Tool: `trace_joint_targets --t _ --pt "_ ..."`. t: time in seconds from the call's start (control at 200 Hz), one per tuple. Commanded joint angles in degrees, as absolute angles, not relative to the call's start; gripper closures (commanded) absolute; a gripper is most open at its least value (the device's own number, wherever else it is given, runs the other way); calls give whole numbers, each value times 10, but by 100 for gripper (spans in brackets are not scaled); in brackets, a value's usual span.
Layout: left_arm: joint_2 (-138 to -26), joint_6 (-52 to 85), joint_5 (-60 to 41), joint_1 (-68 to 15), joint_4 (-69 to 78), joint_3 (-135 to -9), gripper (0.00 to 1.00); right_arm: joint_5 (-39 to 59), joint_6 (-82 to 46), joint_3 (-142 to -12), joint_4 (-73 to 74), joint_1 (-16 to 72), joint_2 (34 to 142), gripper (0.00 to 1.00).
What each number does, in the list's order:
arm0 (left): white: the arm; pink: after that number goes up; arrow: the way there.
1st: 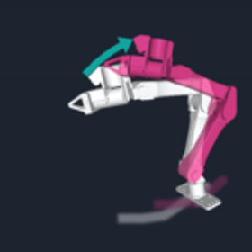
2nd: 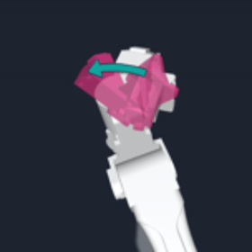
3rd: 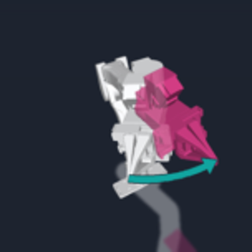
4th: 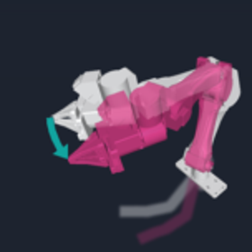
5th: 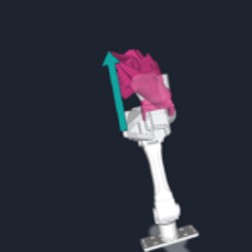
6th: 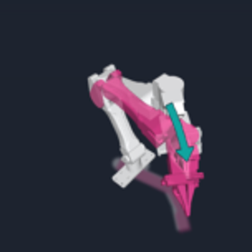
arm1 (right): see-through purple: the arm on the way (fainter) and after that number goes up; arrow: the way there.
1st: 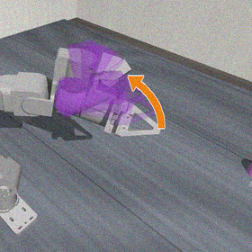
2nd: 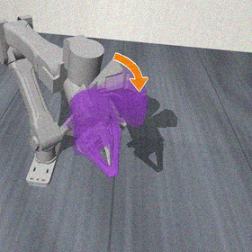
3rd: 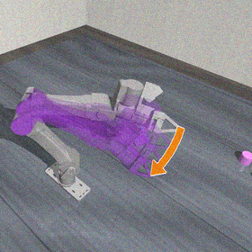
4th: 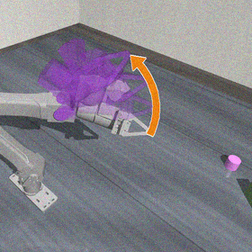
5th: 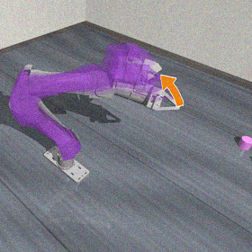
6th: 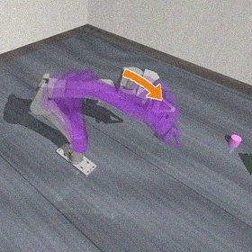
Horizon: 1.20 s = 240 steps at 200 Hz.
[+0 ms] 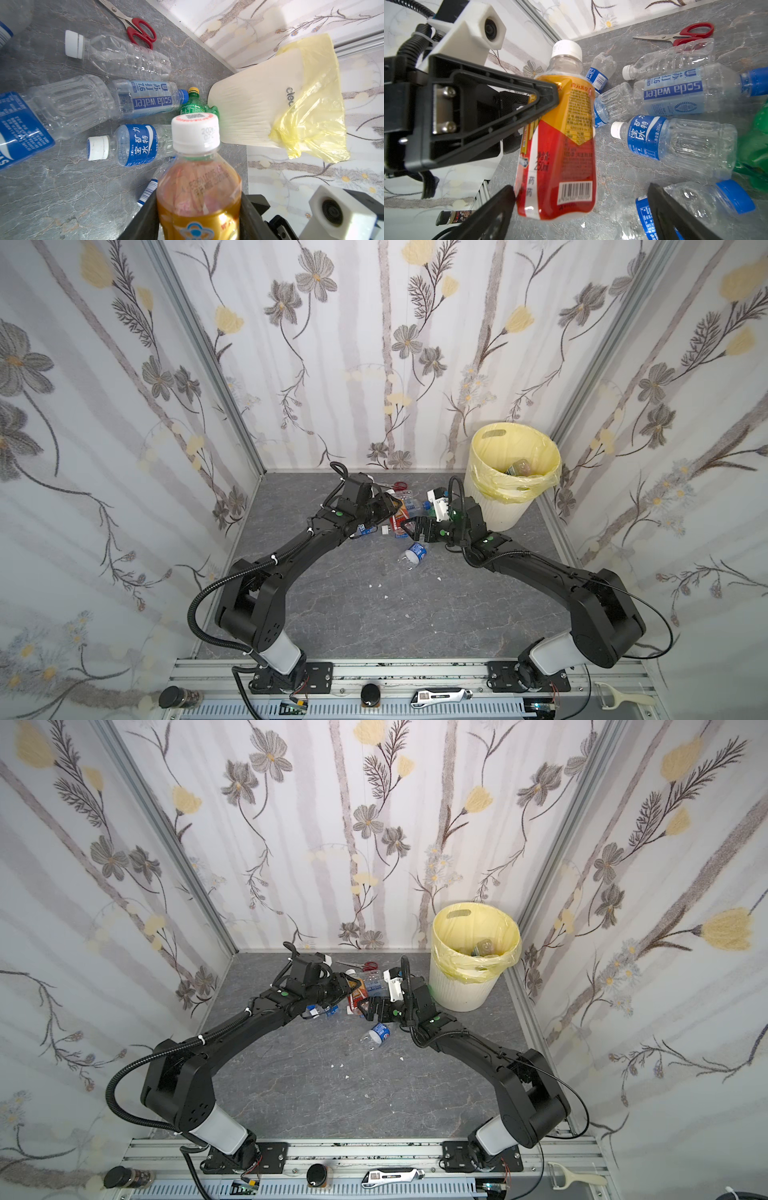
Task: Throw the plastic bottles in the bin
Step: 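Grasp the tea bottle's body with the right gripper beside the left gripper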
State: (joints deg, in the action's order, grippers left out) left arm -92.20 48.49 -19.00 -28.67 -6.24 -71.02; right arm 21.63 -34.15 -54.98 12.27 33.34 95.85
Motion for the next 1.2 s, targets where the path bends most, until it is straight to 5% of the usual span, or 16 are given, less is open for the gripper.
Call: trace_joint_targets --t 0.0,0.669,1.194 --pt "-915 497 -201 -289 -54 -717 48 246 -374 -553 180 330 968 1" --pt "-920 514 -195 -305 -49 -735 47 276 -435 -549 251 328 994 30" --pt "-907 515 -177 -301 -49 -734 24 265 -436 -538 238 325 983 45"
